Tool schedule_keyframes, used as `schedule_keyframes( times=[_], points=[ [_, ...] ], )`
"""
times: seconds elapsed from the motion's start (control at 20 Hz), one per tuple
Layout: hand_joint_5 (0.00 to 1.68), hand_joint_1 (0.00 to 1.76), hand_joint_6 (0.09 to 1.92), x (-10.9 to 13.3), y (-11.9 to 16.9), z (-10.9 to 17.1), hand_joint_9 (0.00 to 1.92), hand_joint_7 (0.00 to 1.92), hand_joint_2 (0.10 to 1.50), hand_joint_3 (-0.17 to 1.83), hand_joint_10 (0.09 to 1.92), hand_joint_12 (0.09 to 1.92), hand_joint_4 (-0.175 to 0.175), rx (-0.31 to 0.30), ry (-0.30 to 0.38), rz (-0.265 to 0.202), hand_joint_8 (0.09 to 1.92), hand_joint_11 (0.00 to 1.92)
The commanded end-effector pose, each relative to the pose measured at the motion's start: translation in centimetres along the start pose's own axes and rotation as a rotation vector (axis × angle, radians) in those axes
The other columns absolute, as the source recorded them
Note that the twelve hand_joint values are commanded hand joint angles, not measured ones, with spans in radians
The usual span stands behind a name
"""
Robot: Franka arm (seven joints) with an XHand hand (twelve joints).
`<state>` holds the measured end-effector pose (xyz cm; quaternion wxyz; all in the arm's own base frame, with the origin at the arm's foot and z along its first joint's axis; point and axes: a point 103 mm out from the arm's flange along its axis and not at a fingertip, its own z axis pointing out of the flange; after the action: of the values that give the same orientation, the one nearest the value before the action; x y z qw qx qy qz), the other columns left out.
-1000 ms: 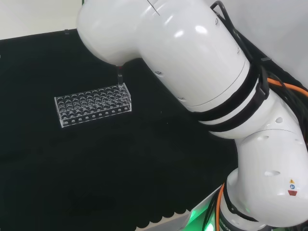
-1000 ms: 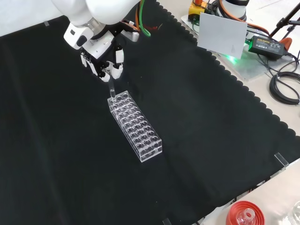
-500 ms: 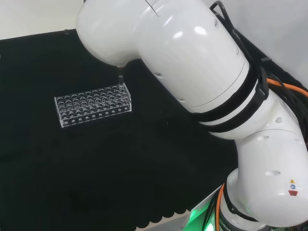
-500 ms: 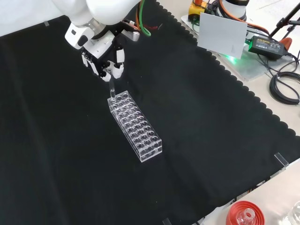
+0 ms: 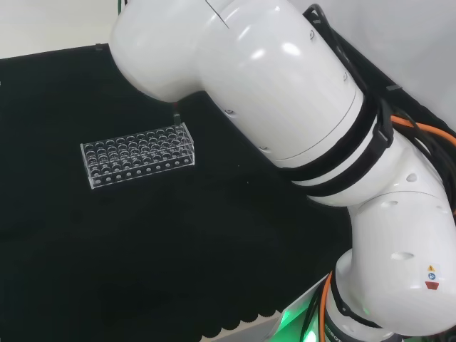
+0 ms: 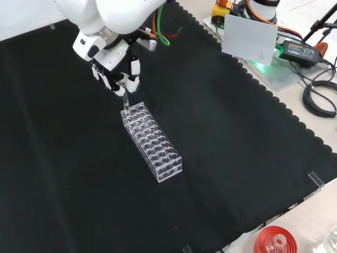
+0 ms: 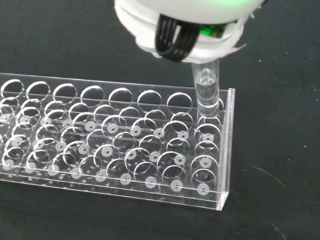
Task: Put the test tube back in the rack.
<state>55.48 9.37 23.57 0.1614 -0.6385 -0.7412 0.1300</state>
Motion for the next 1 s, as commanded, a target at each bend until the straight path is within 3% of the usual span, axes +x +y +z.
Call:
schedule_keyframes(
  times=[0.05, 1.0],
  points=[
    [1.38, 1.43, 0.38, 0.1, 0.2, 0.2, 1.4, 1.86, 0.67, 0.52, 0.42, 1.17, -0.175, 0.004, -0.002, -0.002, 0.31, 1.0],
    [1.38, 1.43, 0.38, -0.6, 1.4, 1.3, 1.4, 1.86, 0.67, 0.52, 0.42, 1.17, -0.175, 0.033, -0.004, 0.008, 0.31, 0.99]
  ],
)
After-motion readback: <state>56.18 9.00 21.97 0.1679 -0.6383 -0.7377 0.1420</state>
